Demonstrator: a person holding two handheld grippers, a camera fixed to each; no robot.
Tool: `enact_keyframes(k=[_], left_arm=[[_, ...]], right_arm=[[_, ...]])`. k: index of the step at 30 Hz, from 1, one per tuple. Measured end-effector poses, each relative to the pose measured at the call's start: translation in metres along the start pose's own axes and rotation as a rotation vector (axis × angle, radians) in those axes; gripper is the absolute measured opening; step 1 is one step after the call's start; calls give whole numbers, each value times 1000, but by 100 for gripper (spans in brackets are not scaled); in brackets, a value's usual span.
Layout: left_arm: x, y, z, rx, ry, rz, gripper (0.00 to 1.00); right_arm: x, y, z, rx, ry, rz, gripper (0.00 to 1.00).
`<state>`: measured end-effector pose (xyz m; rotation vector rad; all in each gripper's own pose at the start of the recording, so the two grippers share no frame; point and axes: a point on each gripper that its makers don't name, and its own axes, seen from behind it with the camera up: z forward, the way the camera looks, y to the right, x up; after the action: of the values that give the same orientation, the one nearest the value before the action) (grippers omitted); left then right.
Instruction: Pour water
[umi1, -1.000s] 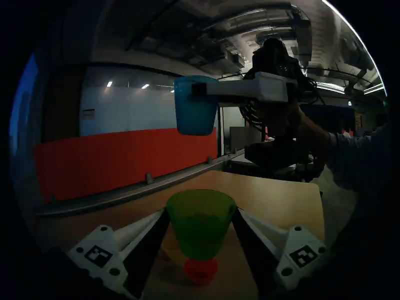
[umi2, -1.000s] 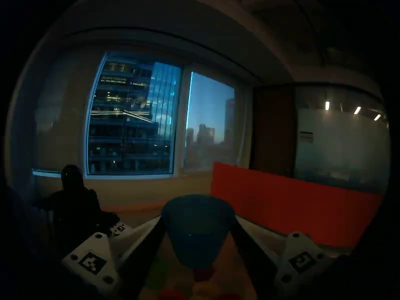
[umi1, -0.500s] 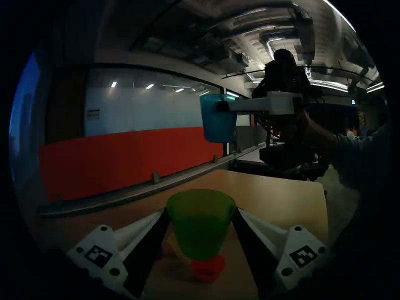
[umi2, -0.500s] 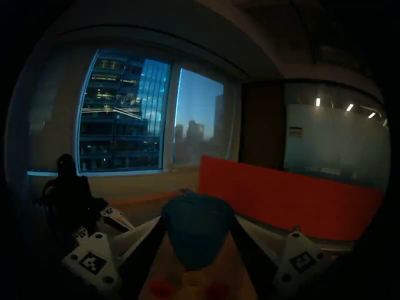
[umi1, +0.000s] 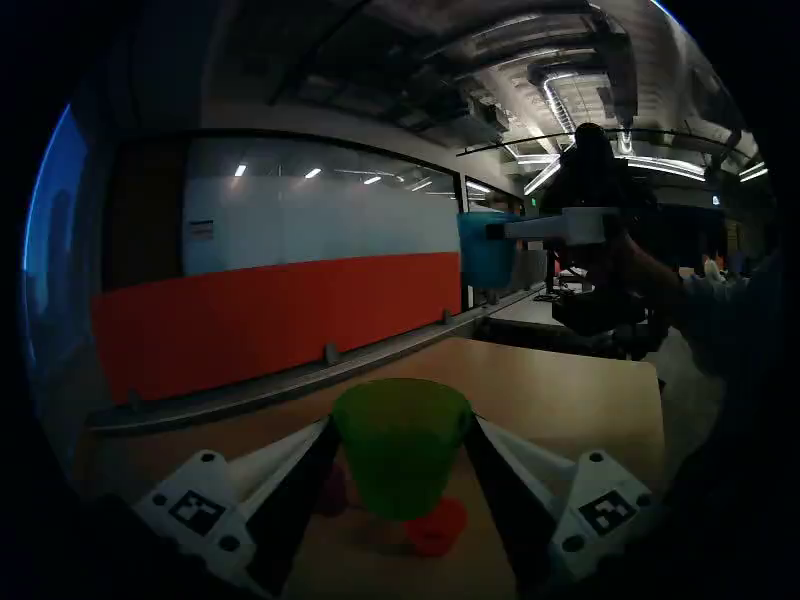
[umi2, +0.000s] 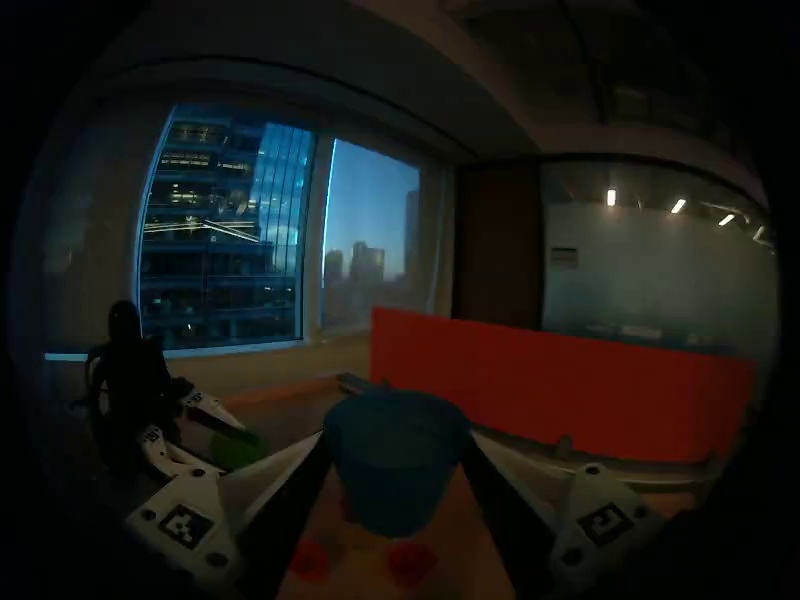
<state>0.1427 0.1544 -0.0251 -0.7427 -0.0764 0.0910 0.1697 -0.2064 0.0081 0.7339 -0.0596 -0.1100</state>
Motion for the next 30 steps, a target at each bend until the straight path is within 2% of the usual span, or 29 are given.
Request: enact_keyframes(k=[6, 18, 30], left_arm=[[1, -8, -6, 22, -2, -2, 87], [3, -6, -6, 22, -7, -2, 87], [-7, -7, -7, 25, -41, -2, 87]], right_arm=[[-1, 12, -11, -26, 4, 6, 91], [-9, 19, -21, -42, -4, 14, 91], [-39, 12, -26, -10, -62, 11, 91]])
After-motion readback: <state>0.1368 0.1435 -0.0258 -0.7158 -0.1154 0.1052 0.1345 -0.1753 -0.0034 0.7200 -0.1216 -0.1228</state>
